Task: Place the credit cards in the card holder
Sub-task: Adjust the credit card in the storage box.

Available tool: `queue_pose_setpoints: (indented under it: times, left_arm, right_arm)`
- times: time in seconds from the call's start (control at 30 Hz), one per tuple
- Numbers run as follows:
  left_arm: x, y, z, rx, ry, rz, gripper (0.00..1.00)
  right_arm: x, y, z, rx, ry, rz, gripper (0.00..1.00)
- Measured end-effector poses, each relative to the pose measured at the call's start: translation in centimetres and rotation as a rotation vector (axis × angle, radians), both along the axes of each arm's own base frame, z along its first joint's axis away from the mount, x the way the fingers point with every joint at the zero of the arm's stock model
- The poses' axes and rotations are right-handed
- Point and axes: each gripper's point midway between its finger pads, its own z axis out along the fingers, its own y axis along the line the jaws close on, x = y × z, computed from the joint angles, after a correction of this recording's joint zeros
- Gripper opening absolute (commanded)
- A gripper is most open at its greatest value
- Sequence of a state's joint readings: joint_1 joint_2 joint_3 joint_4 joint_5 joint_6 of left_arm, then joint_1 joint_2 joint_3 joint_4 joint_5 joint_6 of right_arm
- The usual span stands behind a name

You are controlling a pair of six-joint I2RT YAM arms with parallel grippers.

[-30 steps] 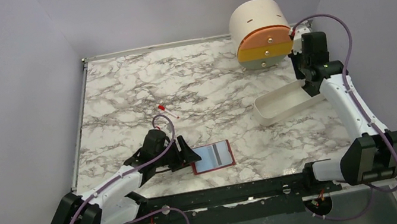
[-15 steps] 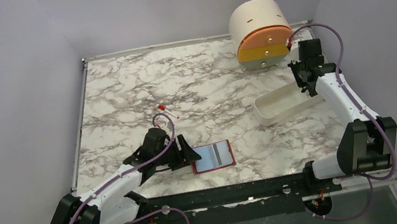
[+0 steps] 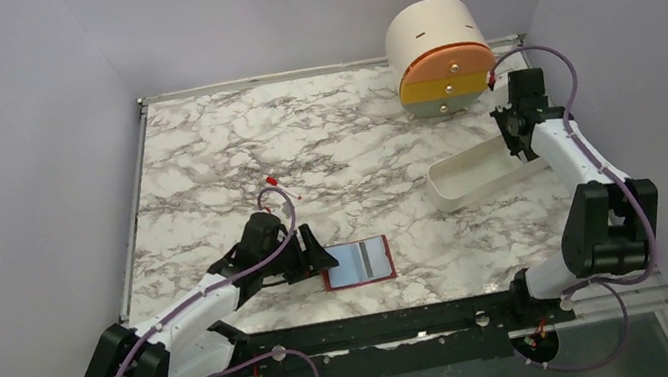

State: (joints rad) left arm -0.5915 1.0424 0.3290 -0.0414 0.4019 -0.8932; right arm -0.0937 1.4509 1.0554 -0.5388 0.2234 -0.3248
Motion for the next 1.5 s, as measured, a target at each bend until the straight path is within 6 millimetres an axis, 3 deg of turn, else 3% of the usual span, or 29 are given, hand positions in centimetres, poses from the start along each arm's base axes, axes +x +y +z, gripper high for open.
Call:
queue_pose_setpoints:
  times: [0.3, 0.63, 1.03, 1.2, 1.37, 1.5]
  left_arm:
    - [0.1, 0.1, -0.5, 0.022, 0.006, -0.005, 0.62]
    - [0.5, -0.1, -0.6, 0.031, 0.003, -0.014, 0.62]
    - [0.5, -0.1, -1.3, 0.045, 0.018, -0.018, 0.62]
    - [0.6, -0.1, -1.3, 0.042, 0.013, -0.019, 0.62]
    - [0.7, -0.2, -1.2, 0.044, 0.01, -0.022, 0.62]
    - [1.0, -0.4, -1.0, 0.042, 0.0, -0.027, 0.62]
  right_arm:
    - [0.9, -0.7, -2.7, 0.008, 0.054, 0.02, 0.01]
    - [1.6, -2.2, -5.5, -0.056, 0.122, 0.037, 0.21]
    - [2.5, -3.7, -4.6, -0.149, 0.093, 0.023, 0.4]
    - [2.5, -3.7, -5.3, -0.145, 0.107, 0.025, 0.51]
    - [2.6, -3.9, -6.1, -0.154, 0.124, 0.027, 0.49]
    - [2.9, -4.2, -6.0, -0.173, 0.117, 0.02, 0.39]
